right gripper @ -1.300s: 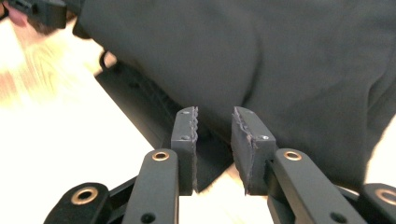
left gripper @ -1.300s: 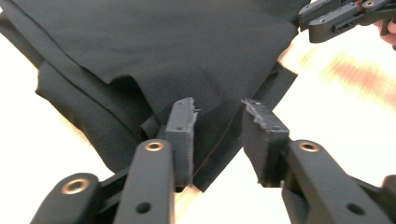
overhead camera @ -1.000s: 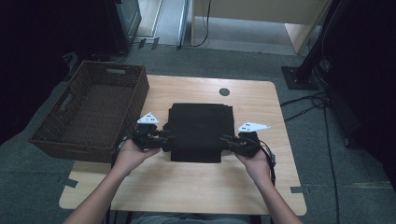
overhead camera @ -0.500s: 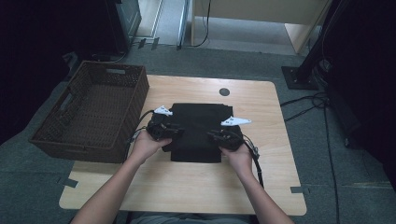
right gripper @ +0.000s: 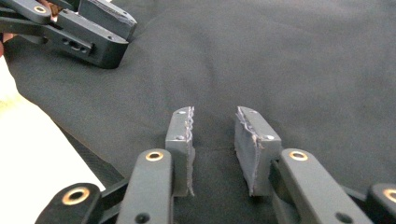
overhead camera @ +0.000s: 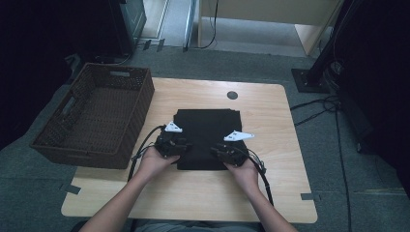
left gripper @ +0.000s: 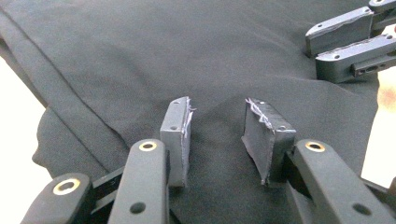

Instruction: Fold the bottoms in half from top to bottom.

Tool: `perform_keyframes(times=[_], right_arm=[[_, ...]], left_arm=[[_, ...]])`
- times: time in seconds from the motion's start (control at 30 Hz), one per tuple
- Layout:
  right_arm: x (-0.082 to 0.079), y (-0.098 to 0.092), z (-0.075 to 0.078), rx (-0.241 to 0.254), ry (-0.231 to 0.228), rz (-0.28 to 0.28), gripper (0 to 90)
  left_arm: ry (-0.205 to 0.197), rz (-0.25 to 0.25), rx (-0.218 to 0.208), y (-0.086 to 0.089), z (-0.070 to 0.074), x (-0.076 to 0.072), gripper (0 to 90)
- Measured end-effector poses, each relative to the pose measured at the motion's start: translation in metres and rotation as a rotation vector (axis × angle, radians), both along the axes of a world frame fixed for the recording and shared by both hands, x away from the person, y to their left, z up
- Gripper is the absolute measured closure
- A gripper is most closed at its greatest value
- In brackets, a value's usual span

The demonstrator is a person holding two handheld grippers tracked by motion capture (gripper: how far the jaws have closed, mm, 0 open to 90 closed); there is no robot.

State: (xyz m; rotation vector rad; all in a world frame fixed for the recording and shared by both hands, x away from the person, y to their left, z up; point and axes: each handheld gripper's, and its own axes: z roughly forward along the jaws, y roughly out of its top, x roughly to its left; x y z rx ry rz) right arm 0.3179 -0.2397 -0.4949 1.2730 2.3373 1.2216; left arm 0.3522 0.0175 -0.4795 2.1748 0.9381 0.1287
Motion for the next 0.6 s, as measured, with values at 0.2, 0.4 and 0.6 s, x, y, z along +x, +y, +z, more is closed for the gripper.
perform_keyframes(times=[0.2, 0.4, 0.6], right_arm=[[-0.013, -0.001, -0.004, -0.017, -0.031, -0.008, 59.6], [-0.020, -0.002, -0.007, -0.014, -0.045, -0.013, 59.3], [-0.028, -0.006, -0.009, -0.001, -0.053, -0.012, 58.8]], left_arm=[[0.003, 0.003, -0.003, -0.003, -0.002, -0.012, 52.4], [0.025, 0.005, -0.027, -0.001, -0.003, -0.020, 52.5], [0.027, -0.010, -0.045, -0.001, -0.003, -0.026, 50.5]])
